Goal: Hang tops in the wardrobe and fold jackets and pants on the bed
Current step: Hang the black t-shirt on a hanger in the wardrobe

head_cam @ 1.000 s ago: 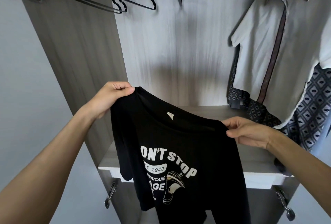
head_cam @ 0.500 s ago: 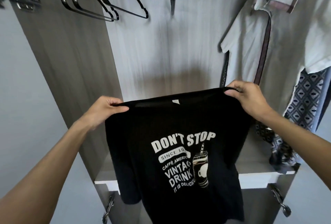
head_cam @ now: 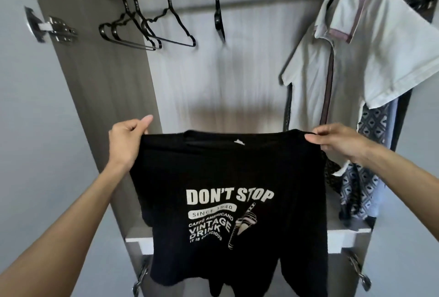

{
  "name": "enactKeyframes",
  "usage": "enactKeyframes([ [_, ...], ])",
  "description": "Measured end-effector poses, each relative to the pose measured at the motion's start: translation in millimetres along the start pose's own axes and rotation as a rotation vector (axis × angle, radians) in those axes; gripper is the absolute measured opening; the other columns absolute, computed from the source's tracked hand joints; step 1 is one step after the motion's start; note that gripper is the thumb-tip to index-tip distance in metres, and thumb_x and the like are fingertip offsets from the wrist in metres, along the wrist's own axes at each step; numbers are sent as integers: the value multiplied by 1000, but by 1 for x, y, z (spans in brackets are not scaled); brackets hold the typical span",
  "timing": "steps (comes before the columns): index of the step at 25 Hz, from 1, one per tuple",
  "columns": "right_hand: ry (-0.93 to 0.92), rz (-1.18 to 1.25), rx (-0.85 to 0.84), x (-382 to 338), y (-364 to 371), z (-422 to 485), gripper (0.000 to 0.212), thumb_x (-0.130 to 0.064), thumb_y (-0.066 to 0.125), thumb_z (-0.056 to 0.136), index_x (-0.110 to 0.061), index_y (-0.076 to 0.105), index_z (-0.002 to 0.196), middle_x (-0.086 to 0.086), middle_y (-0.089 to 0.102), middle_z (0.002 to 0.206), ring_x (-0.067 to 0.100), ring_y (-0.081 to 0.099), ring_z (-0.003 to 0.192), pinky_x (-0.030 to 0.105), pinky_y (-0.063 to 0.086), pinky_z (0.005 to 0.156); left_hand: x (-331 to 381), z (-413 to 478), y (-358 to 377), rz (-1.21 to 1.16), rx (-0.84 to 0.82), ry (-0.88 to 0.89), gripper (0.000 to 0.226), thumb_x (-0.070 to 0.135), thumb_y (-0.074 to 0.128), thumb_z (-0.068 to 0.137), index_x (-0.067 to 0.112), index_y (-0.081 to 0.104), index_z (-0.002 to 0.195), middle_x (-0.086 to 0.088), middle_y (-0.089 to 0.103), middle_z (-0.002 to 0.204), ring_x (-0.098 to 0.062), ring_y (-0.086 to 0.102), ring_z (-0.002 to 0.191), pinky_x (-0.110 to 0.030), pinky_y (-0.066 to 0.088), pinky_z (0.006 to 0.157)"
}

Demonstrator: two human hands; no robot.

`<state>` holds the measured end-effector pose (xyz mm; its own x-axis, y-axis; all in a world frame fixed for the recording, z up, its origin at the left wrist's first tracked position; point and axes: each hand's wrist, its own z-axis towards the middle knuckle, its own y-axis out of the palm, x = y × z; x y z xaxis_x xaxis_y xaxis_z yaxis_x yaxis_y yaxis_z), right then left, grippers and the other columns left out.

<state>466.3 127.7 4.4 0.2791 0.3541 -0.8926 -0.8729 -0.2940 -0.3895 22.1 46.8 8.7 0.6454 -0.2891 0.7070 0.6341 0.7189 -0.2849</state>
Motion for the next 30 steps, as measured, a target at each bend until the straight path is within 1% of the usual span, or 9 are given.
enactKeyframes([
  [3,20,189,327,9,-3,-1,25,-18,59,98,-10,65,75,-11,68,61,4,63,63,12,47,61,29,-15,-16,-30,-440,40,47,18,61,97,19,50,51,5,39,56,-7,34,57,-27,26,54],
  [6,-36,291,217,2,-15,-13,15,-20,63,95,-9,71,88,-1,74,74,8,68,67,14,52,59,46,-20,-39,-42,-656,-74,23,19,70,90,8,66,70,-6,57,68,-11,50,63,-20,38,57],
  [11,135,-75,-235,3,-38,-45,24,-10,75,78,-1,74,101,14,76,94,25,73,87,31,57,81,50,-33,-48,-189,-418,-117,9,14,72,86,8,72,79,-11,69,80,-14,62,70,-23,49,67],
  [16,-62,-394,334,14,-17,-40,35,-25,75,86,-10,56,61,0,55,54,14,53,54,30,39,60,62,-35,-28,13,-172,132,13,20,71,90,21,67,78,-4,68,77,-12,59,71,-30,46,73],
  [19,-7,21,497,12,-4,-33,36,-19,66,94,-16,50,62,-5,53,52,13,51,54,26,40,55,75,-34,-31,296,-106,308,16,32,59,98,27,50,85,0,62,72,-24,56,70,-37,42,70],
  [22,138,363,383,1,1,-35,16,-21,71,91,-11,64,80,0,69,68,12,65,60,17,51,52,80,-33,-35,425,-69,349,20,35,53,101,29,41,86,-3,58,68,-28,52,67,-37,37,68],
  [26,173,165,226,13,-5,-37,21,-27,72,90,-10,75,101,9,76,93,23,72,84,23,57,69,73,-18,-55,217,-399,167,32,49,68,87,22,55,75,3,61,67,-14,54,65,-32,41,66],
  [28,63,11,411,21,-4,-27,17,-23,67,93,-8,73,89,10,71,86,22,65,79,22,51,66,70,-17,-63,173,-687,4,44,58,77,69,16,63,68,1,61,66,-10,55,63,-25,41,63],
  [30,-70,-144,706,19,-1,-13,21,-24,61,97,-9,66,82,11,66,86,24,60,83,33,45,74,69,-17,-63,85,-721,-23,33,41,86,67,15,65,68,-1,62,66,-9,57,64,-23,42,62],
])
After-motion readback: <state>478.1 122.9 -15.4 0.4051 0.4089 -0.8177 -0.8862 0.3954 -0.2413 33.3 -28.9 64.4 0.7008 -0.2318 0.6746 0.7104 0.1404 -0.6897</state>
